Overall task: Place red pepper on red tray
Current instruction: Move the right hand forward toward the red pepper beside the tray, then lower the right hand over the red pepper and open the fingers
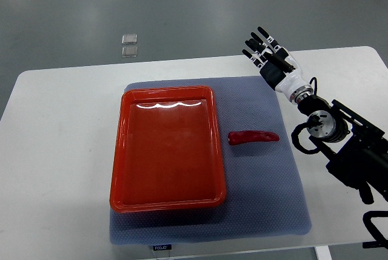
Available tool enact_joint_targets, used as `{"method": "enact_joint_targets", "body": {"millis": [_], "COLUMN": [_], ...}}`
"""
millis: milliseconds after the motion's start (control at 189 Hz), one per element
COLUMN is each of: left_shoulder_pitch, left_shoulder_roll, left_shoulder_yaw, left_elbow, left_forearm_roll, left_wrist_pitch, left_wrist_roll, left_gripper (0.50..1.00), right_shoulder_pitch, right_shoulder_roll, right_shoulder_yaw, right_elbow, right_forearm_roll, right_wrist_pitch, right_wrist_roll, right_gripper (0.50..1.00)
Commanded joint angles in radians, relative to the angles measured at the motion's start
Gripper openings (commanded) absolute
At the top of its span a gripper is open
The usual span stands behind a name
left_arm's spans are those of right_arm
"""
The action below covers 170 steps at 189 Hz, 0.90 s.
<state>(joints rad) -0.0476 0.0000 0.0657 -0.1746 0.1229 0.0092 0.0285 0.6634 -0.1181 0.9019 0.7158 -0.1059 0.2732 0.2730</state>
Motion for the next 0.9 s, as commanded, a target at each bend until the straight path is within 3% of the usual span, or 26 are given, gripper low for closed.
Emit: {"method": "enact_joint_targets", "body": {"millis": [0,280,481,487,508,709,714,735,894], "left_shoulder_pitch": [0.000,0.000,0.000,0.000,0.000,0.000,0.000,0.000,0.000], "left_shoulder_roll": [0.000,0.000,0.000,0.000,0.000,0.000,0.000,0.000,0.000], "left_shoulder_yaw": [0.000,-0.001,-0.001,-0.001,-0.001,-0.001,0.000,0.000,0.000], "left_elbow": [0.003,0.001,0.003,0.001,0.001,0.001,0.001,0.000,-0.002], "left_forearm_roll": [0.000,-0.002,-0.002,0.000,-0.002,-0.002,-0.002,-0.002,-0.002], "left_wrist_pitch": [0.000,0.001,0.001,0.001,0.001,0.001,0.001,0.001,0.001], "left_wrist_roll": [0.001,-0.001,0.001,0.001,-0.001,-0.001,-0.001,0.001,-0.001], "left_gripper": [1.000,1.000,1.000,1.000,1.000,1.000,1.000,1.000,1.000], "right_shoulder_pitch": [0.002,0.012,0.056,0.088,0.107,0.263,0.303,0.327,0.447], "right_shoulder_roll": [0.000,-0.002,-0.034,-0.072,-0.086,-0.147,-0.196,-0.227,-0.337], "right_shoulder_yaw": [0.000,0.000,-0.037,-0.101,-0.135,-0.387,-0.453,-0.500,-0.675], "right_elbow": [-0.001,-0.001,-0.004,-0.006,-0.006,0.021,0.054,0.092,0.286], "right_forearm_roll": [0.000,-0.017,-0.126,-0.221,-0.267,-0.575,-0.650,-0.698,-0.914], "right_wrist_pitch": [-0.002,0.003,0.040,0.072,0.081,0.110,0.122,0.138,0.213], "right_wrist_roll": [0.000,-0.002,-0.057,-0.073,-0.077,-0.084,-0.089,-0.090,-0.097], "right_gripper": [0.913,0.913,0.913,0.913,0.913,0.913,0.913,0.913,0.913]}}
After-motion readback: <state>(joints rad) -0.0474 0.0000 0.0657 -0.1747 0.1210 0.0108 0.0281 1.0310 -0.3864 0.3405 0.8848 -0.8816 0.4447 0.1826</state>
